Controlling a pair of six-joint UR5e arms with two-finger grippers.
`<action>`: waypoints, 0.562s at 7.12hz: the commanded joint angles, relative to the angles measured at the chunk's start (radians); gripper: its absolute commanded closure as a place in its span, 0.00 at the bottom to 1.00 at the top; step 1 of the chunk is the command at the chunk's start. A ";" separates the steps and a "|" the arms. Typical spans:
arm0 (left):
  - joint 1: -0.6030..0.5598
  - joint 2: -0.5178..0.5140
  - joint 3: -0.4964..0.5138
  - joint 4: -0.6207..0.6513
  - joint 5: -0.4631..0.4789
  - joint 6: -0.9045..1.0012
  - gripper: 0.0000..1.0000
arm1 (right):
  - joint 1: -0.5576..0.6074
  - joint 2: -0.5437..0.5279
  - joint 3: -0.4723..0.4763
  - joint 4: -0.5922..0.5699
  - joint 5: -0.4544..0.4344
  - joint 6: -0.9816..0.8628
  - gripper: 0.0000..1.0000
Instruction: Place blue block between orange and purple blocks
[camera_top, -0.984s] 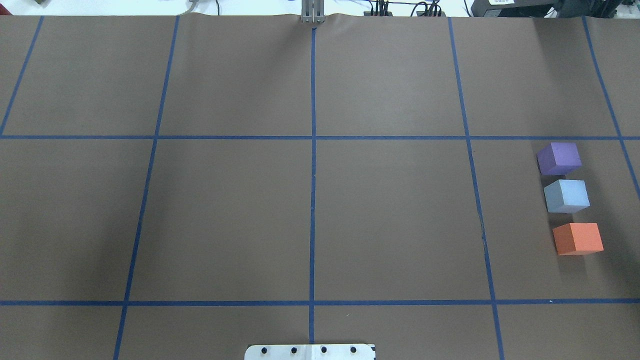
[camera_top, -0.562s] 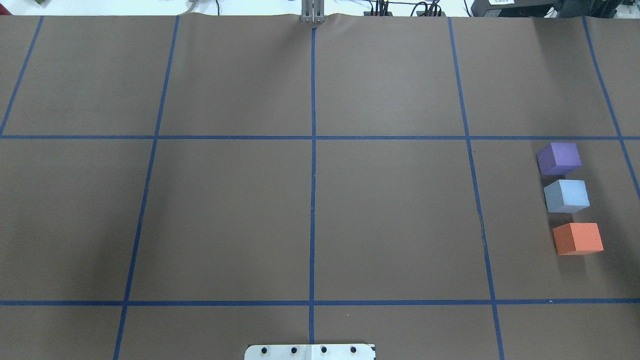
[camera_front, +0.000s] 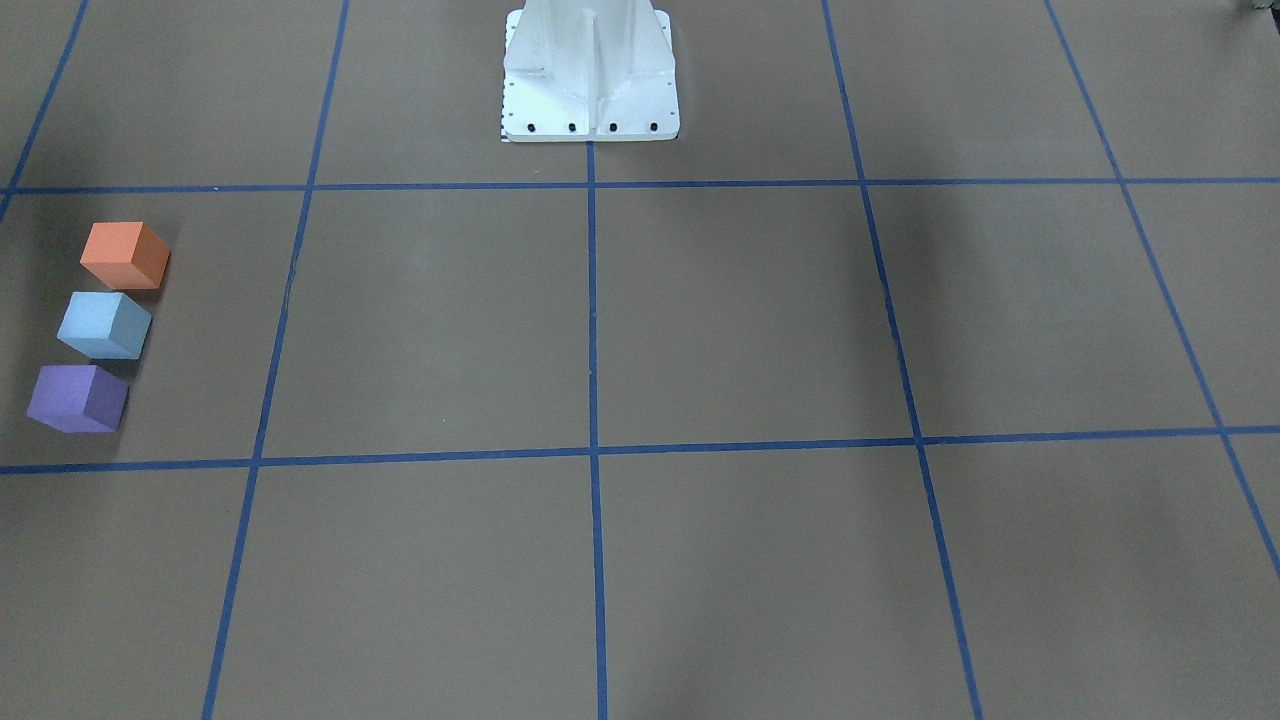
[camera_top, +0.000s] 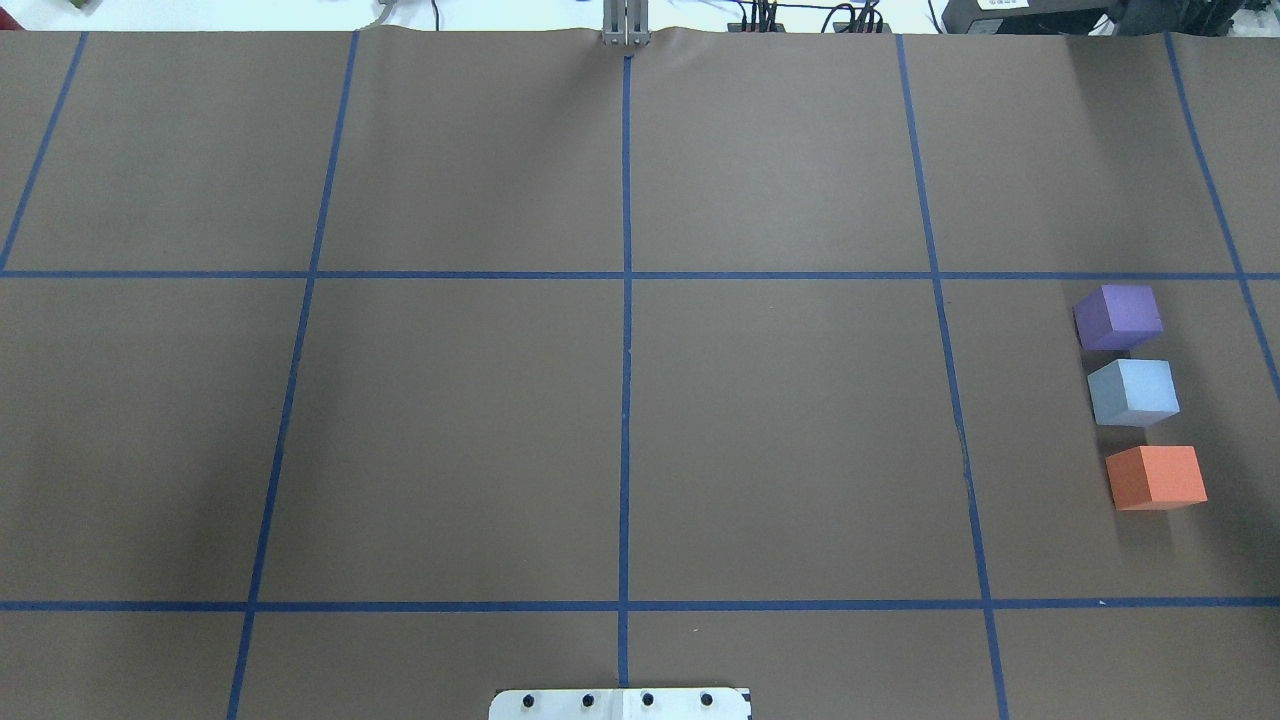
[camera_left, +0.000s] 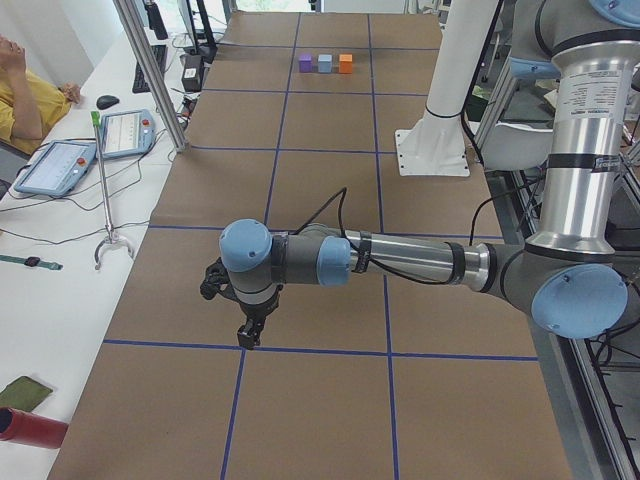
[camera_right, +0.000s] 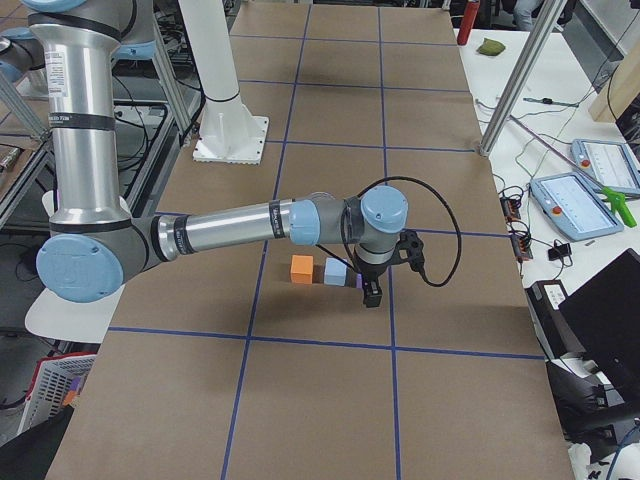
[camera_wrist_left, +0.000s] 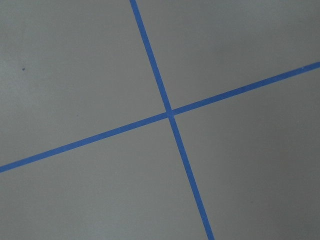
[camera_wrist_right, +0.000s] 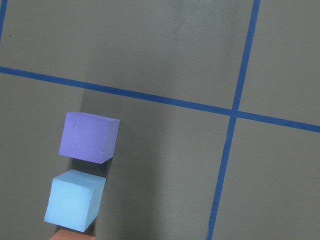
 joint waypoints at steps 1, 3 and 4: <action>0.000 0.008 -0.003 0.001 -0.011 -0.001 0.00 | 0.000 -0.001 0.002 0.000 0.022 0.000 0.00; 0.000 0.008 -0.005 0.001 -0.022 -0.001 0.00 | 0.000 -0.003 0.002 0.000 0.022 0.000 0.00; 0.000 0.008 -0.003 0.001 -0.023 -0.001 0.00 | 0.000 -0.003 0.004 0.000 0.023 0.000 0.00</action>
